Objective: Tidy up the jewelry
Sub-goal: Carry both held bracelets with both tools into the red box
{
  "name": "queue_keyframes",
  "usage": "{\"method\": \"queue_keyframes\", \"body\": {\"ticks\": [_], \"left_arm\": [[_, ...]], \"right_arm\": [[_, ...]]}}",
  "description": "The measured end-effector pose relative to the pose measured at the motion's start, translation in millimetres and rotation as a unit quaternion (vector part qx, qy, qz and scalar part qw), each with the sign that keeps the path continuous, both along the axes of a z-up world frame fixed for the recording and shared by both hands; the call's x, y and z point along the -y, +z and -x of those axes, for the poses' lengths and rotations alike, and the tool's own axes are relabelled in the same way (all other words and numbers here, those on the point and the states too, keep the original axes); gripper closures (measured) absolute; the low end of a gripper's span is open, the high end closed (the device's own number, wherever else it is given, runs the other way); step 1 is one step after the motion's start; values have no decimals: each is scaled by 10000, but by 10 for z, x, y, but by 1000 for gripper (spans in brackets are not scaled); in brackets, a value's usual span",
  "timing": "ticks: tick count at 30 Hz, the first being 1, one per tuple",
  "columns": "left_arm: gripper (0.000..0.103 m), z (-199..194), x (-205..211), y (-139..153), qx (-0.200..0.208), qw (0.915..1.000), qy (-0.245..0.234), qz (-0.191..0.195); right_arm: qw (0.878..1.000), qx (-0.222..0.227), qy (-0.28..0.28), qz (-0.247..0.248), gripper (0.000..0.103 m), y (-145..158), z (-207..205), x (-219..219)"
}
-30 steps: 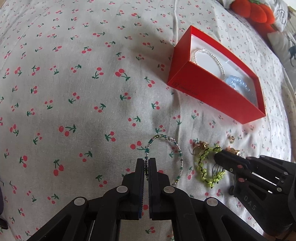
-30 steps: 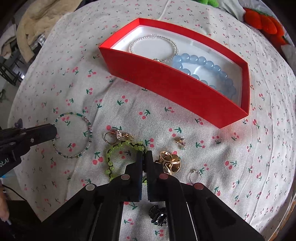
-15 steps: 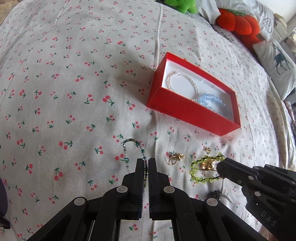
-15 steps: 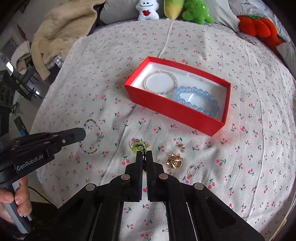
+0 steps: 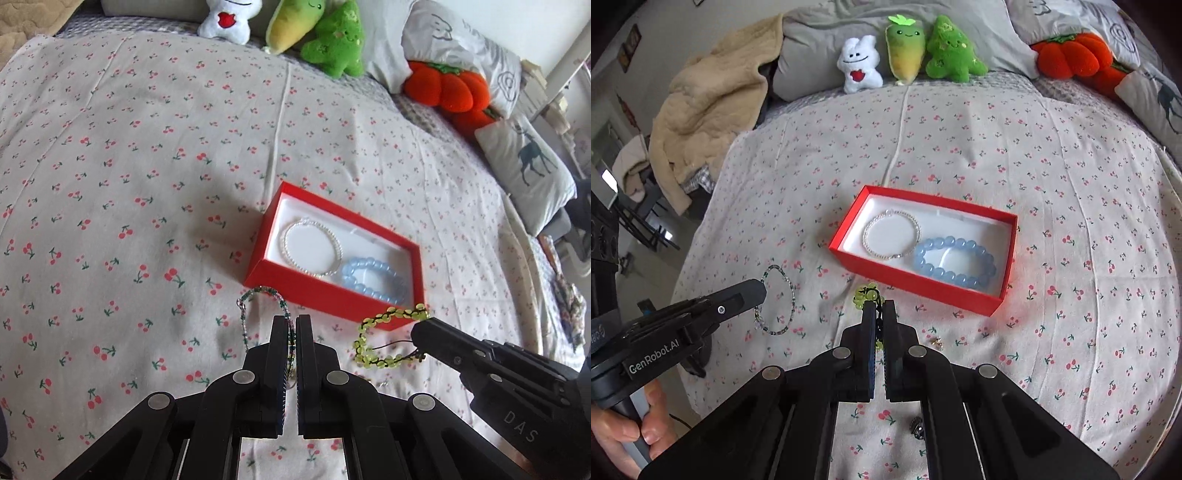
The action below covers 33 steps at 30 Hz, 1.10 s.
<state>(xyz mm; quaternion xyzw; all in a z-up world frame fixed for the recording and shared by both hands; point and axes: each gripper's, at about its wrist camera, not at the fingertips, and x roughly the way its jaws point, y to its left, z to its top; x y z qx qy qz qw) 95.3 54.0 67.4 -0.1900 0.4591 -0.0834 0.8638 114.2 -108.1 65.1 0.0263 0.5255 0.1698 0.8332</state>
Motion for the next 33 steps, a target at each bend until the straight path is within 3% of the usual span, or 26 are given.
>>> {"method": "queue_keyframes", "body": {"ticks": [9, 17, 25, 33], "left_arm": [[103, -232, 254, 223, 570, 9979, -77, 301], [103, -552, 512, 62, 687, 9959, -304, 498], [103, -758, 533, -298, 256, 9996, -138, 44], [103, -818, 570, -419, 162, 9985, -55, -516]], "right_arm": [[9981, 270, -497, -259, 100, 94, -270, 118], [9970, 201, -665, -335, 100, -68, -534, 192], [9944, -336, -969, -264, 100, -497, -725, 428], [9922, -447, -1136, -254, 98, -581, -735, 611]]}}
